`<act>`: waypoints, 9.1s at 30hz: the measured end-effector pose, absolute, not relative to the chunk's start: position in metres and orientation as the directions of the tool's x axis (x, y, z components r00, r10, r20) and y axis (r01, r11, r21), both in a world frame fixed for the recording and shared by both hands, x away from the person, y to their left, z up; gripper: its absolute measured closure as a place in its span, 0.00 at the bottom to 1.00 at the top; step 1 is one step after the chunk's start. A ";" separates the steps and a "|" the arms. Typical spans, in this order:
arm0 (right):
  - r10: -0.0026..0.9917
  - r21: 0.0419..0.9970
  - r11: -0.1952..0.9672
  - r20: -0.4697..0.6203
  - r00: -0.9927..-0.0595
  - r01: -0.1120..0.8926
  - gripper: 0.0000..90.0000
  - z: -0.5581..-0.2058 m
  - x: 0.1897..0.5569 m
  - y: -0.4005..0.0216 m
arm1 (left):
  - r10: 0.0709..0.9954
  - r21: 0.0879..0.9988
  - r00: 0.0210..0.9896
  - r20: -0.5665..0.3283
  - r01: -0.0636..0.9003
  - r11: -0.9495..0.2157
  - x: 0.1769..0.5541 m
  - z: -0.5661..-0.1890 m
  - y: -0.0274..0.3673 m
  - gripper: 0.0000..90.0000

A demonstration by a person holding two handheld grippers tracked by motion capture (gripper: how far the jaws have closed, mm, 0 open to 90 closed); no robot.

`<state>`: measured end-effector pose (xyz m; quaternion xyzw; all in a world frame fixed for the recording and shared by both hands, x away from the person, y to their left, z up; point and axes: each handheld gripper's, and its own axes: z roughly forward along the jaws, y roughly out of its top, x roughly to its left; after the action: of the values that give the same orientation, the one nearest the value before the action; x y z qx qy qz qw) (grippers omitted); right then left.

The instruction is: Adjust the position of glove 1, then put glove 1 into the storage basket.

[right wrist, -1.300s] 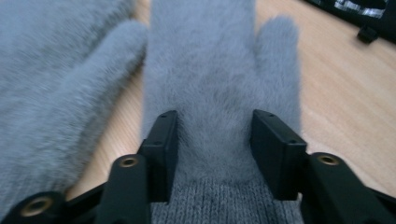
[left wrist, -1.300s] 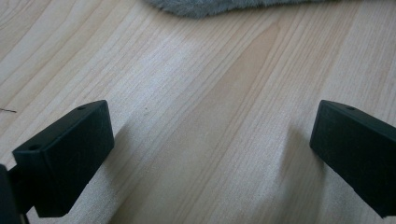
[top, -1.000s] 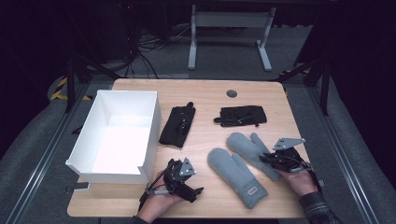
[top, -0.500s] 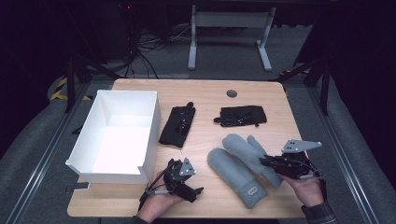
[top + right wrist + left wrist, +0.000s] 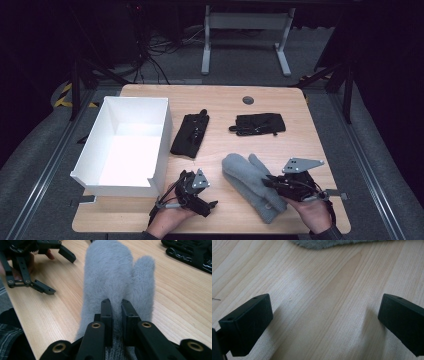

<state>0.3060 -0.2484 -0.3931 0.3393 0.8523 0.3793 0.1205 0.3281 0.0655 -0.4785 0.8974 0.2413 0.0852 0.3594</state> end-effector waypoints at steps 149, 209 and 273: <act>0.458 0.706 0.610 0.057 -0.887 0.360 0.58 -0.441 0.320 -0.238 | 0.561 0.695 0.802 -0.204 0.523 -0.494 0.397 -0.422 0.049 0.63; 0.685 0.720 0.519 -0.027 -0.728 0.461 0.09 -0.471 0.340 -0.301 | 0.301 0.534 0.890 -0.343 0.448 -0.717 0.375 -0.439 -0.007 0.74; 0.686 0.721 0.516 -0.024 -0.727 0.463 0.08 -0.471 0.340 -0.300 | 0.649 0.694 0.718 -0.251 0.601 -0.396 0.402 -0.269 0.195 0.73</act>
<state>0.3404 -0.3005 -0.4709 0.3355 0.8567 0.3600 0.1549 0.4021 0.1950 -0.2694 0.8350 0.3743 0.0298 0.4022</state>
